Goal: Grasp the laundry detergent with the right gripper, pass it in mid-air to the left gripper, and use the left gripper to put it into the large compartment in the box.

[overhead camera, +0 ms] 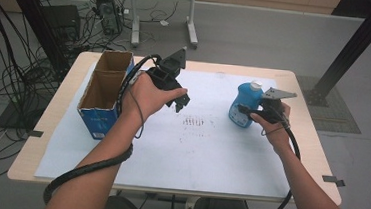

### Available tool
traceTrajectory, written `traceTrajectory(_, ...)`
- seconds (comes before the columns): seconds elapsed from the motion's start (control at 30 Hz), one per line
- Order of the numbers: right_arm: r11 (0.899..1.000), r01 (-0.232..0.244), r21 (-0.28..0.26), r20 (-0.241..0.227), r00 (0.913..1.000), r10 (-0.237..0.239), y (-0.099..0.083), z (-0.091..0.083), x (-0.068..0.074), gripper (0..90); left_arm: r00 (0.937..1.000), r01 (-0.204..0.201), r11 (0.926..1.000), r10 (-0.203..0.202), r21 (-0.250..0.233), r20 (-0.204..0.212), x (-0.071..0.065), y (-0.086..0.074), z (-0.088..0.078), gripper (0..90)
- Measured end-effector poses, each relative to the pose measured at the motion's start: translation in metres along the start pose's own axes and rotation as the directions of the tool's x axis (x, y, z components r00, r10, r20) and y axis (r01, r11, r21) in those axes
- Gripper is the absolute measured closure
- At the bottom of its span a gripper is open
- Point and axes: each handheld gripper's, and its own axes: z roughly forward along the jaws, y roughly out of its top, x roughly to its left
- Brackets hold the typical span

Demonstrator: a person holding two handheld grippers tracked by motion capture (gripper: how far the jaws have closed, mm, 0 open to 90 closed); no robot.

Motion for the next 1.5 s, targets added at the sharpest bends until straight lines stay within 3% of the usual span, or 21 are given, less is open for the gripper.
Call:
traceTrajectory(1.2,1.000,-0.002,0.011,0.004,1.0000,0.002,0.002,0.000,0.001,43.3,0.9995,-0.031,0.9994,0.031,-0.013,0.010,-0.002,-0.001,-0.005,5.4)
traceTrajectory(1.5,0.999,-0.008,0.037,-0.012,0.9999,0.008,0.007,0.001,-0.002,43.5,0.9982,-0.058,0.9980,0.058,-0.023,0.013,-0.001,-0.002,-0.012,5.4)
